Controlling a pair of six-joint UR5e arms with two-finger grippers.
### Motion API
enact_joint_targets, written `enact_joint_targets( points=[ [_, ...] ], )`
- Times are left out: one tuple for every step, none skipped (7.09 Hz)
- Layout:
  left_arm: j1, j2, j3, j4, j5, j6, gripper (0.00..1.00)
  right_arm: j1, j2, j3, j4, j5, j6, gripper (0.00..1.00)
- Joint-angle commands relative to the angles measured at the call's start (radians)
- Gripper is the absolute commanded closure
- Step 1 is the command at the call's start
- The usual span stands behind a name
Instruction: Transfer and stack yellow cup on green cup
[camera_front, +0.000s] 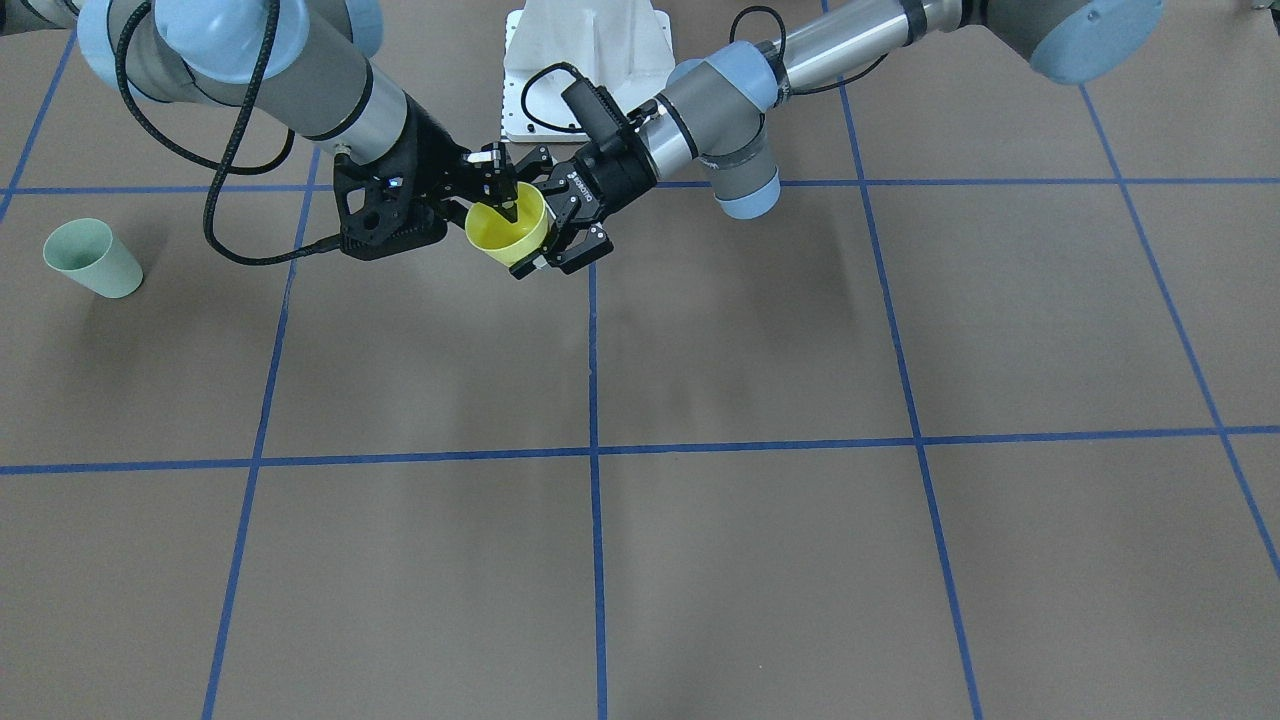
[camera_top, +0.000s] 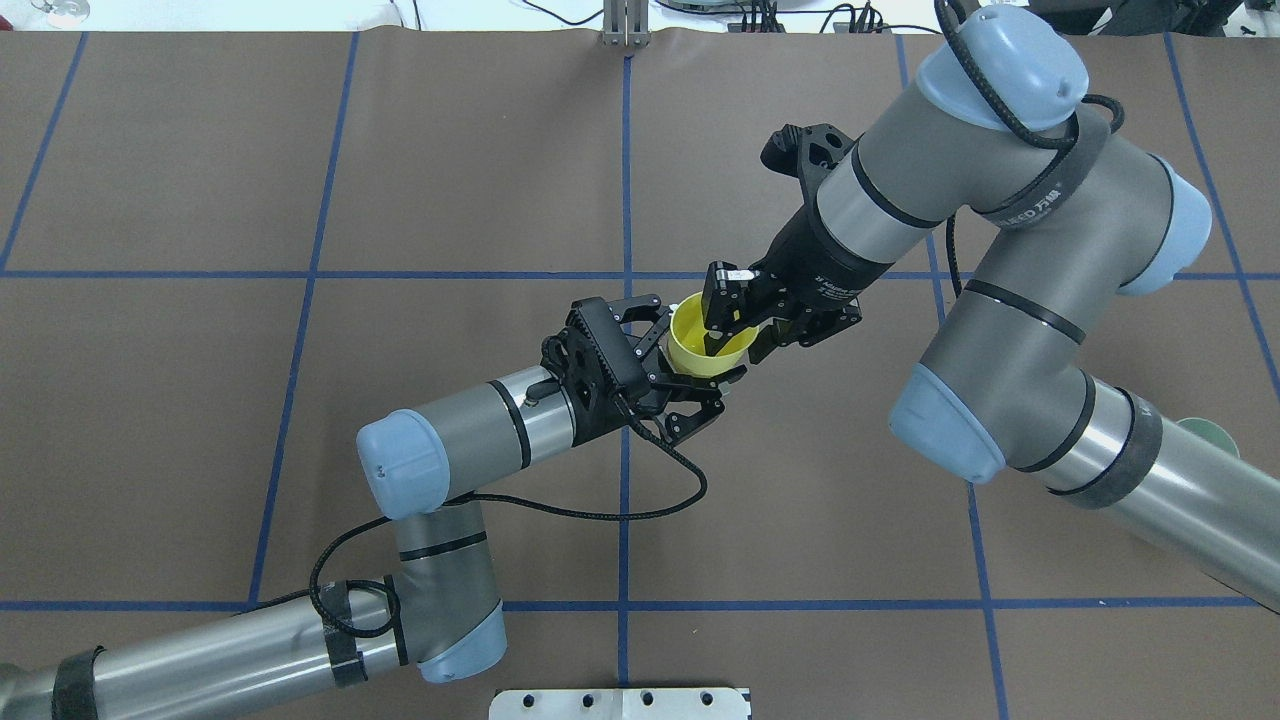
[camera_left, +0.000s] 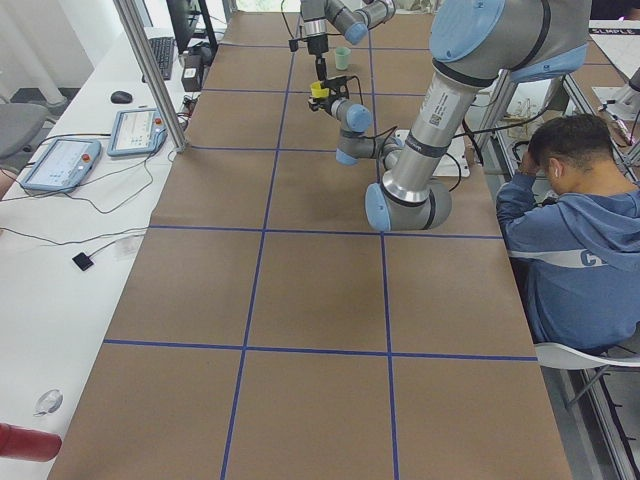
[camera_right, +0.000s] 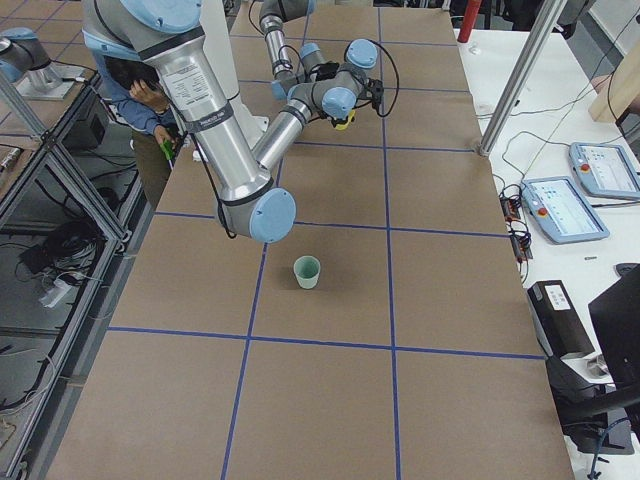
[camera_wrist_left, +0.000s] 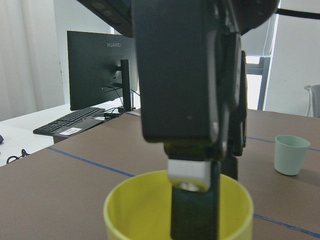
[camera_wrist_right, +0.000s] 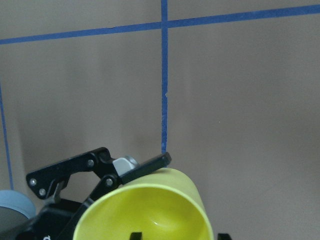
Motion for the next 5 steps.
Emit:
enact_joint_targets(
  points=[
    [-0.001,0.003,-0.016,0.001,-0.002,0.009,1.0,0.002,-0.004,0.0,0.0,0.001,0.0,0.63],
    [-0.001,0.006,-0.016,0.001,-0.002,0.009,1.0,0.004,-0.003,0.002,0.0,0.001,0.0,0.62],
    [-0.001,0.006,-0.016,0.001,-0.002,0.009,1.0,0.009,-0.003,0.0,0.0,0.001,0.0,0.62],
    [0.001,0.013,-0.016,0.001,-0.002,0.011,1.0,0.012,-0.003,0.0,0.0,0.001,0.0,0.62],
    [0.002,0.02,-0.02,0.0,-0.002,0.011,1.0,0.012,-0.003,-0.001,0.0,0.0,0.0,0.62]
  ],
)
